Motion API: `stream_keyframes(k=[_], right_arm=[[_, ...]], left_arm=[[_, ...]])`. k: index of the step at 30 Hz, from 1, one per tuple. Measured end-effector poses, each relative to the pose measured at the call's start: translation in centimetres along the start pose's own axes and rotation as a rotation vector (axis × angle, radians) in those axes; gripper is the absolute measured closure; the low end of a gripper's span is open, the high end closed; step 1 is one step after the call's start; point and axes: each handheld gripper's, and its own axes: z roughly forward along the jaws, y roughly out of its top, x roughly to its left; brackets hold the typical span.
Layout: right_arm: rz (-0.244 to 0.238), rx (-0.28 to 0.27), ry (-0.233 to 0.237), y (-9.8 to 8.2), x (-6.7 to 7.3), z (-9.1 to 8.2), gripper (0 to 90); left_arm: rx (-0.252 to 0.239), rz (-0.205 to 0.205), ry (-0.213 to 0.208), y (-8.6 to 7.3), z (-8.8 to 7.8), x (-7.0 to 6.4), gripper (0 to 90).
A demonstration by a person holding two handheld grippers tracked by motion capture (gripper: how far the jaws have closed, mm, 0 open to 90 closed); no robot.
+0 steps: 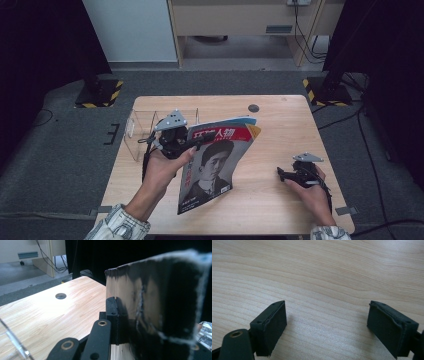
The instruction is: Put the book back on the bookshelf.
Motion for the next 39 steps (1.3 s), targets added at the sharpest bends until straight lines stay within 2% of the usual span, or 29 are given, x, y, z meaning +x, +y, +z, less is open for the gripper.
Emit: stream_keyframes(k=[13, 24, 28, 32, 39], right_arm=[[-0.005, 0.002, 0.005, 0.0, 0.0, 0.0, 16.0], [-0.006, 0.002, 0.006, 0.0, 0.0, 0.0, 16.1], [-0.008, 0.001, 0.006, 0.0, 0.0, 0.0, 16.1], [-0.006, 0.002, 0.006, 0.0, 0.0, 0.0, 16.1], [-0.006, 0.001, 0.008, 0.0, 0.0, -0.1, 16.1]], left_arm=[[-0.008, -0.018, 0.026, -1.0, -2.7, 1.1, 86.6], [-0.033, -0.036, 0.097, -1.5, -6.8, 2.8, 86.6], [-0.025, -0.030, 0.115, -1.8, -7.5, 3.1, 86.6], [-0.031, -0.051, 0.129, -2.3, -8.4, 3.7, 86.6], [-0.040, -0.061, 0.144, -2.8, -9.3, 4.2, 86.6]])
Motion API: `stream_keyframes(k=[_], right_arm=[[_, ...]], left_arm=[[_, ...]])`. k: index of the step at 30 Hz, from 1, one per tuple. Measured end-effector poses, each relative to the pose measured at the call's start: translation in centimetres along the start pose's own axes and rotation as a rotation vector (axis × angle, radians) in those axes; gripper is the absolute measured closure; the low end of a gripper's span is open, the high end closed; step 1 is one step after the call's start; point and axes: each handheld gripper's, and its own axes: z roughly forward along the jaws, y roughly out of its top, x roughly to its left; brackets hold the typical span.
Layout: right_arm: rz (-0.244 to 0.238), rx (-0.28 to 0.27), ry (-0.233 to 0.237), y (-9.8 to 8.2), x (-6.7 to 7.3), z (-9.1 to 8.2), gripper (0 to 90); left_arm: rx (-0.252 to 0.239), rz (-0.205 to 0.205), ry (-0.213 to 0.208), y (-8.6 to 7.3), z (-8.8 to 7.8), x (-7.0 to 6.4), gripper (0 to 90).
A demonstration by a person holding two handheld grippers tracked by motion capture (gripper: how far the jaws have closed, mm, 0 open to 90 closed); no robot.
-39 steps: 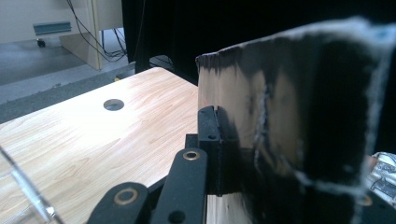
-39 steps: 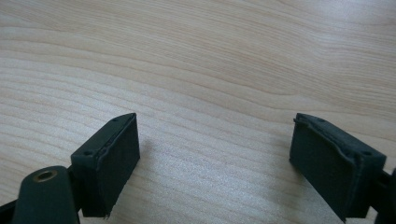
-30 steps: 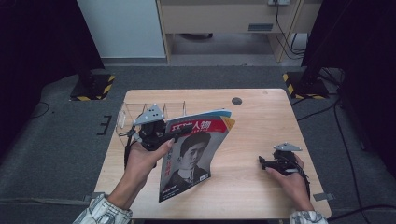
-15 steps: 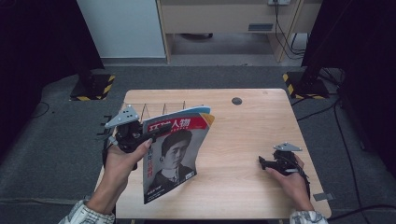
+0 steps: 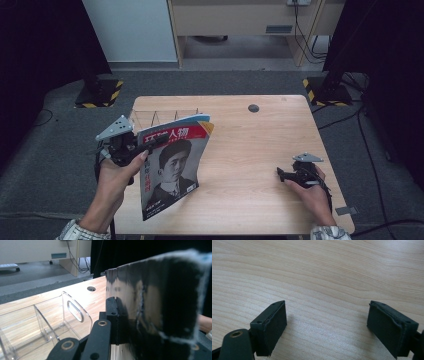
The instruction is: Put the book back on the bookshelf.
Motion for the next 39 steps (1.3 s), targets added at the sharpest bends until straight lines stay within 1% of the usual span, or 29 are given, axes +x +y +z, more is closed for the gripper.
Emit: stream_keyframes(k=[12, 18, 19, 24, 25, 27, 31, 32, 34, 39], right_arm=[[-0.004, 0.000, 0.004, 0.0, 0.0, 0.0, 16.1], [-0.004, -0.002, 0.002, 0.0, 0.0, 0.0, 16.1], [-0.005, 0.000, 0.003, 0.0, 0.0, 0.0, 16.1], [-0.005, -0.001, 0.002, 0.0, 0.0, 0.0, 16.1], [-0.005, -0.002, 0.002, 0.0, 0.0, 0.0, 16.1], [-0.005, 0.000, 0.003, 0.0, 0.0, 0.0, 16.1], [-0.005, 0.000, 0.004, 0.0, 0.0, 0.0, 16.2], [-0.005, 0.000, 0.004, 0.0, 0.0, 0.0, 16.2], [-0.005, -0.002, 0.003, 0.0, 0.0, 0.0, 16.1], [-0.005, -0.002, 0.003, 0.0, 0.0, 0.0, 16.1]], left_arm=[[-0.007, -0.001, 0.012, -0.1, -0.9, 0.3, 86.6], [-0.012, -0.010, 0.033, -0.4, -1.7, 0.7, 86.5], [-0.015, -0.013, 0.040, -0.5, -2.1, 0.9, 86.6], [-0.021, -0.019, 0.051, -0.7, -2.8, 1.3, 86.5], [-0.023, -0.023, 0.058, -0.7, -3.2, 1.6, 86.6], [-0.026, -0.023, 0.063, -0.8, -3.4, 1.7, 86.6], [-0.037, -0.030, 0.084, -0.9, -4.3, 2.2, 86.6], [-0.037, -0.030, 0.084, -0.9, -4.3, 2.2, 86.6], [-0.045, -0.037, 0.097, -1.1, -4.8, 2.5, 86.6], [-0.046, -0.040, 0.108, -1.2, -5.3, 2.9, 86.6]])
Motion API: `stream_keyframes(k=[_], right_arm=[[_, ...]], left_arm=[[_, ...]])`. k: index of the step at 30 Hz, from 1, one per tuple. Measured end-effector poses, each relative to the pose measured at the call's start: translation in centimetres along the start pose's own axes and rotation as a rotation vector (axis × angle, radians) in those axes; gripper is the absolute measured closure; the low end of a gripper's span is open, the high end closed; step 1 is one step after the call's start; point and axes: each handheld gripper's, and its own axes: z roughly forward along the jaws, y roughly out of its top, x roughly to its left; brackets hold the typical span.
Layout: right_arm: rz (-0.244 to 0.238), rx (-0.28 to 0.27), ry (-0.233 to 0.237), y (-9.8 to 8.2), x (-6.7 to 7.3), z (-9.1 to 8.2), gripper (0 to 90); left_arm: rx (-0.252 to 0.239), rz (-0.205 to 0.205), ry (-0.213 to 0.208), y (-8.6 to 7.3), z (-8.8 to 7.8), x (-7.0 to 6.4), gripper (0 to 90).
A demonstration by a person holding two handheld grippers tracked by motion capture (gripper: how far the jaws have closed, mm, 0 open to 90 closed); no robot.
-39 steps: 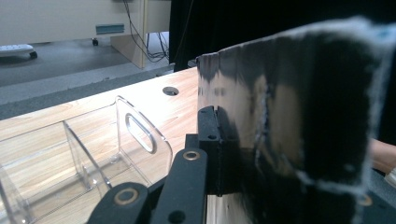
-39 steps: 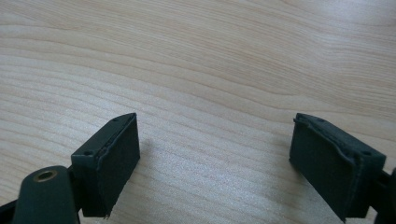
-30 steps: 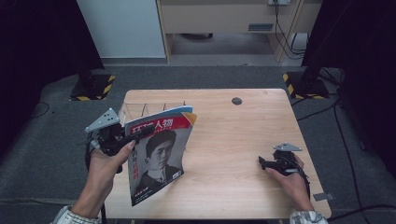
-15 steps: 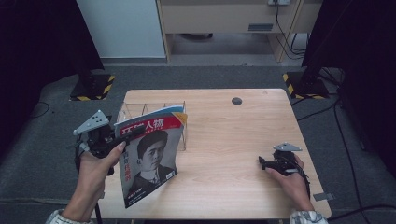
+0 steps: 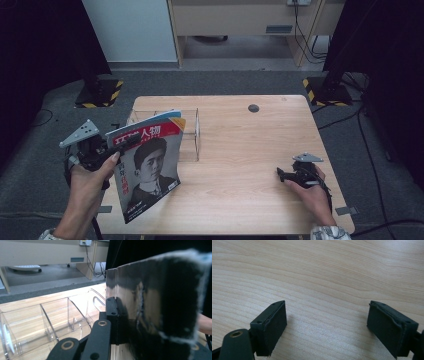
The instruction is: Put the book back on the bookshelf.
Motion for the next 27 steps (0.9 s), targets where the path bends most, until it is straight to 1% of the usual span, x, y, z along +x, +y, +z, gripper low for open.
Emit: stream_keyframes(k=[7, 9, 14, 19, 20, 27], right_arm=[[0.000, 0.000, 0.000, 0.0, 0.0, 0.0, 16.2], [0.000, 0.000, 0.000, 0.0, 0.0, 0.0, 16.1], [0.000, 0.000, 0.001, 0.0, 0.0, 0.0, 16.2], [0.000, 0.000, 0.000, 0.0, 0.0, 0.0, 16.2], [-0.001, 0.000, 0.000, 0.0, 0.0, 0.0, 16.2], [-0.001, 0.000, 0.001, 0.0, 0.0, 0.0, 16.2]], left_arm=[[-0.009, -0.013, 0.017, -0.2, -0.6, 0.6, 86.6], [-0.015, -0.021, 0.027, -0.3, -1.0, 0.9, 86.6], [-0.026, -0.026, 0.040, -0.3, -1.7, 1.3, 86.6], [-0.027, -0.030, 0.053, -0.4, -2.1, 1.6, 86.5], [-0.030, -0.036, 0.059, -0.5, -2.4, 1.8, 86.6], [-0.040, -0.044, 0.077, -0.5, -3.4, 2.3, 86.6]])
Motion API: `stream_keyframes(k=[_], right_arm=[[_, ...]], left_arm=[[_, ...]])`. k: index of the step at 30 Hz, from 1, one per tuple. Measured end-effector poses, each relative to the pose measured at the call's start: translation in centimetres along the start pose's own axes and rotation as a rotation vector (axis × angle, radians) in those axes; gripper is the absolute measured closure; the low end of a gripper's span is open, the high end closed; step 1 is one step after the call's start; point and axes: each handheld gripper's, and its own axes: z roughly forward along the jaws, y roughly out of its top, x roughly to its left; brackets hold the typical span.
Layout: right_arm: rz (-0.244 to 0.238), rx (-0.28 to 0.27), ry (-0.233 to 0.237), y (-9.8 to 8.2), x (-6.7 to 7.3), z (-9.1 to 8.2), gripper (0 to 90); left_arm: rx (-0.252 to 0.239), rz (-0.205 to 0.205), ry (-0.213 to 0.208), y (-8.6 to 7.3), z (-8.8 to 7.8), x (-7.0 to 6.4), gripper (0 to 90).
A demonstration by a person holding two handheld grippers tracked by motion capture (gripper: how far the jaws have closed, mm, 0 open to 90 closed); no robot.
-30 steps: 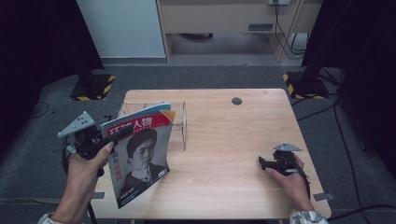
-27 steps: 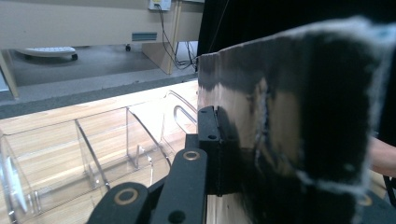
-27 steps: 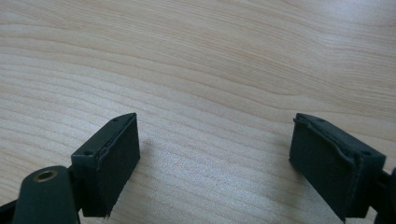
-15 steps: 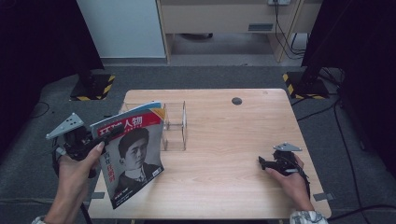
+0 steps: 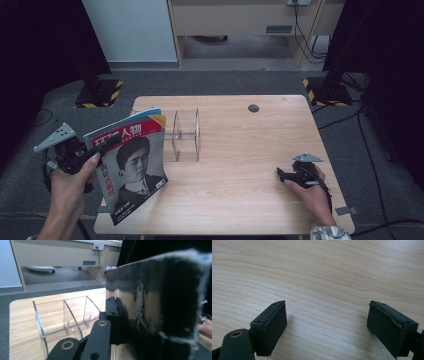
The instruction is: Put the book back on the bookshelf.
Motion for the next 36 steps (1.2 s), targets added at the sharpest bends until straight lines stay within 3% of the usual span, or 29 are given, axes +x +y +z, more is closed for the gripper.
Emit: stream_keyframes(k=[20, 27, 36], right_arm=[[0.000, 0.000, 0.000, 0.0, 0.0, 0.0, 16.2], [-0.002, 0.000, 0.002, 0.0, 0.0, 0.0, 16.2], [-0.002, 0.000, 0.002, 0.0, 0.0, 0.0, 16.3]], left_arm=[[-0.020, -0.013, 0.035, 0.6, -1.2, 1.0, 86.6], [-0.025, -0.005, 0.059, 1.2, -2.2, 1.4, 86.6], [-0.037, -0.026, 0.101, 1.8, -2.7, 2.6, 86.5]])
